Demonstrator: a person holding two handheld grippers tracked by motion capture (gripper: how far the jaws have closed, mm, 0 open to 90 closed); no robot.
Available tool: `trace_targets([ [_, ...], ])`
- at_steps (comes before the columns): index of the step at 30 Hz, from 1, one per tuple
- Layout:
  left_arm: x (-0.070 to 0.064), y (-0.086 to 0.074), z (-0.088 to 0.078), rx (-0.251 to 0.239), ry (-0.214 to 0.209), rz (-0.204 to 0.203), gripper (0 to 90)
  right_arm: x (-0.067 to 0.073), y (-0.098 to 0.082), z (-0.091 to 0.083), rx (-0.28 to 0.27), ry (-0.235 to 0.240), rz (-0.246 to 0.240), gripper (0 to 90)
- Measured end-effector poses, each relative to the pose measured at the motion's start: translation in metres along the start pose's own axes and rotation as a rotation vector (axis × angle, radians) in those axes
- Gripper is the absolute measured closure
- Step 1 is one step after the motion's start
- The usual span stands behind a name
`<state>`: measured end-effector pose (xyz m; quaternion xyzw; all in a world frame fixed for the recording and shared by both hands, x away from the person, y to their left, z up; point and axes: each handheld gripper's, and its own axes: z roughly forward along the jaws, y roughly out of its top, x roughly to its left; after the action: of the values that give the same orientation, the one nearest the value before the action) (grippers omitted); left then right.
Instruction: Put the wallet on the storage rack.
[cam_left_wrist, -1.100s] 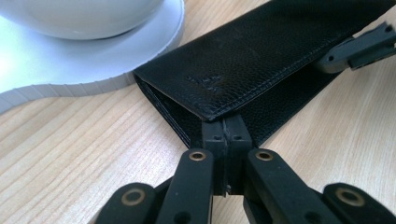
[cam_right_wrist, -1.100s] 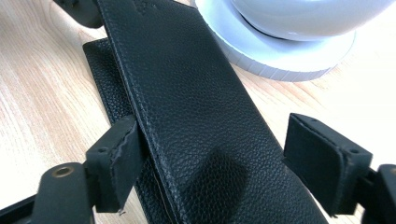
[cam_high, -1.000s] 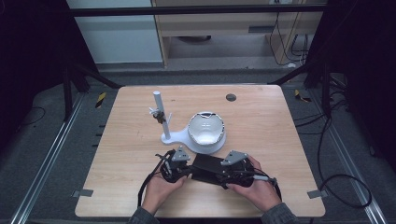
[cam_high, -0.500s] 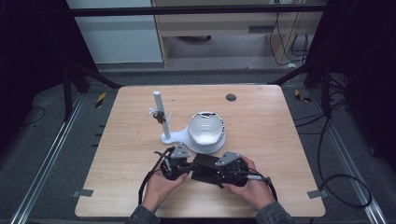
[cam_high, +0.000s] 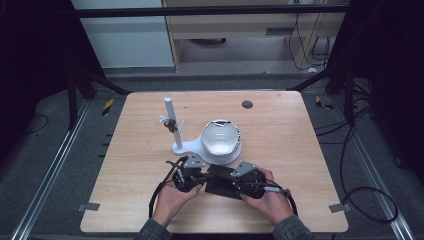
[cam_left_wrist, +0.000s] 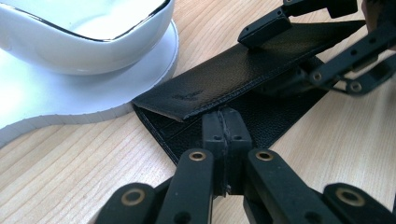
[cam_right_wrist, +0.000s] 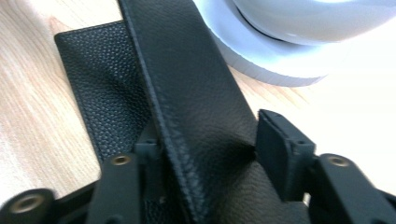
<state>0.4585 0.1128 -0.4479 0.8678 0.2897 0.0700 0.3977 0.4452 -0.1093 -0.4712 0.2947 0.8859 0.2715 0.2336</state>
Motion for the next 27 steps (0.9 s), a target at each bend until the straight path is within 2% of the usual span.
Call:
trace_targets([
  [3,-0.001,-0.001,-0.003,-0.001,0.015,-0.003,85.0,-0.002,0.0,-0.002,0.0,-0.014,-0.018,61.3],
  [6,0.0,-0.002,-0.007,0.004,0.051,-0.004,72.3,-0.001,0.002,-0.003,-0.002,-0.035,-0.059,70.0],
  [7,0.0,-0.002,-0.007,0.004,0.051,-0.004,65.8,-0.001,0.002,-0.003,-0.002,-0.035,-0.059,70.0],
  [8,0.002,-0.004,-0.01,0.005,0.076,-0.011,65.8,-0.002,0.003,-0.003,-0.003,-0.042,-0.069,72.9],
  [9,0.003,-0.005,-0.011,0.009,0.085,-0.015,56.1,-0.003,0.004,-0.006,-0.004,-0.048,-0.08,75.8],
  [10,0.005,-0.006,-0.012,0.012,0.084,-0.018,47.8,-0.003,0.006,-0.007,-0.003,-0.047,-0.098,78.3],
  [13,0.01,-0.011,-0.016,0.001,0.08,-0.013,36.1,-0.001,0.006,-0.01,-0.003,-0.044,-0.133,81.2],
  [15,0.011,-0.012,-0.018,-0.007,0.074,-0.003,29.2,-0.001,0.005,-0.013,-0.011,-0.042,-0.135,82.3],
  [17,0.013,-0.013,-0.018,-0.022,0.068,-0.01,19.9,-0.003,0.004,-0.017,-0.025,-0.038,-0.136,83.2],
  [21,0.015,-0.013,-0.02,-0.042,0.064,-0.015,15.3,-0.006,0.002,-0.024,-0.051,-0.031,-0.122,83.7],
  [22,0.016,-0.012,-0.021,-0.035,0.063,-0.021,15.0,-0.009,-0.001,-0.031,-0.078,-0.028,-0.114,83.8],
  [27,0.015,-0.009,-0.02,-0.008,0.029,-0.02,14.1,-0.014,-0.005,-0.043,-0.127,-0.026,-0.092,83.8],
])
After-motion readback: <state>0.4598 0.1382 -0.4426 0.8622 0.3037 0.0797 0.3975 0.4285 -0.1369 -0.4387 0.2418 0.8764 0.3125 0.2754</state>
